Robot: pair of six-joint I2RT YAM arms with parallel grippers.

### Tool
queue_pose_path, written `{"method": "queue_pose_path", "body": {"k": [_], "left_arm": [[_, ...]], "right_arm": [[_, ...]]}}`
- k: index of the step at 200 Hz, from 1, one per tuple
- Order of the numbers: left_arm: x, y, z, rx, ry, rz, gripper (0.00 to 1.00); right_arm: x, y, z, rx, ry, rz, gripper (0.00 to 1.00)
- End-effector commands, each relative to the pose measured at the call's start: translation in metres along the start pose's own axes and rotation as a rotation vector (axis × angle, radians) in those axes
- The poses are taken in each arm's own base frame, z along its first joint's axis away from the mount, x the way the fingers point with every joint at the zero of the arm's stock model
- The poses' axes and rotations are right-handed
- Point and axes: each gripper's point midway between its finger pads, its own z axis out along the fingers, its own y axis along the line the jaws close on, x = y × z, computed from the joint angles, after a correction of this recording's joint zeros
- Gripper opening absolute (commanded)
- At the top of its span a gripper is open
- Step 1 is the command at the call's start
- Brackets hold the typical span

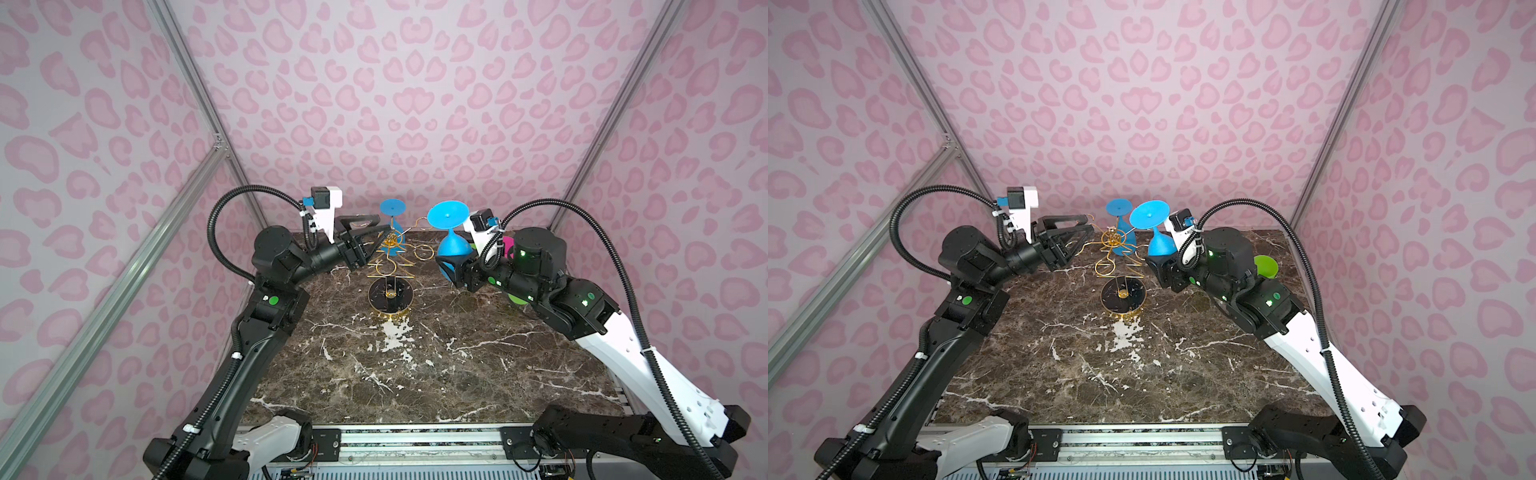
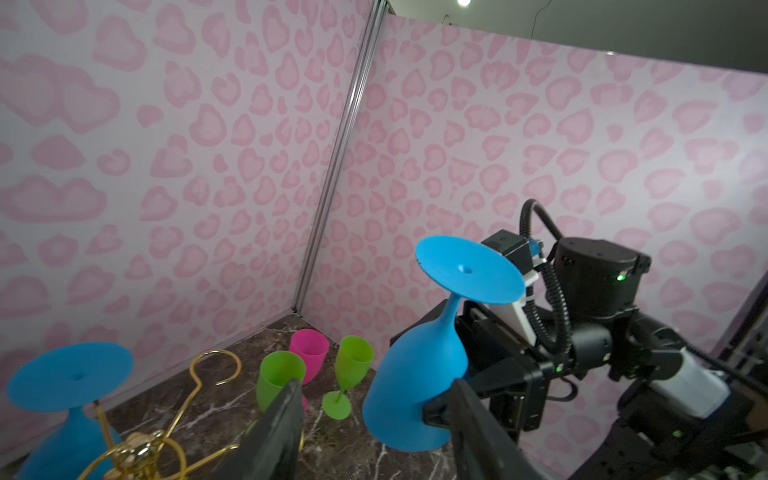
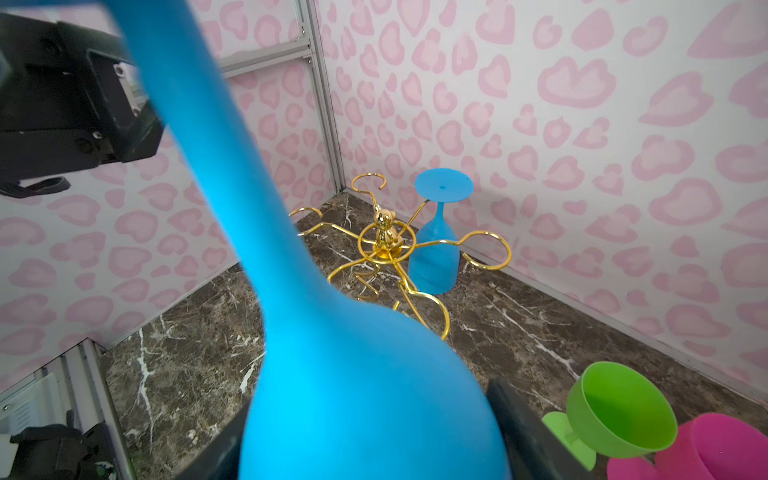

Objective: Take the wine glass off the wine glass rack

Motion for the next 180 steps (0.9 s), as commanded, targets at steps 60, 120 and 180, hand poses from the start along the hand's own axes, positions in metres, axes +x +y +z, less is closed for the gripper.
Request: {"method": "queue_pose_path", "body": {"k": [60, 120, 180], "left_arm": [[0.017, 0.000, -0.003, -0.002, -0.002, 0.766, 0.60], [0.035, -0.016, 0.002, 0.150, 0.016, 0.952, 0.51], [0.040, -0.020, 0.005, 0.194, 0.013, 1.025, 0.46]], "right_arm": [[0.030, 0.013, 0.014, -0.076, 0.107, 0.074, 0.60], [0.041, 0.027, 0.023, -0.146, 0.152, 0.094, 0.58], [0.045, 0.048, 0.038, -0.230, 0.188, 0.108, 0.57]]}}
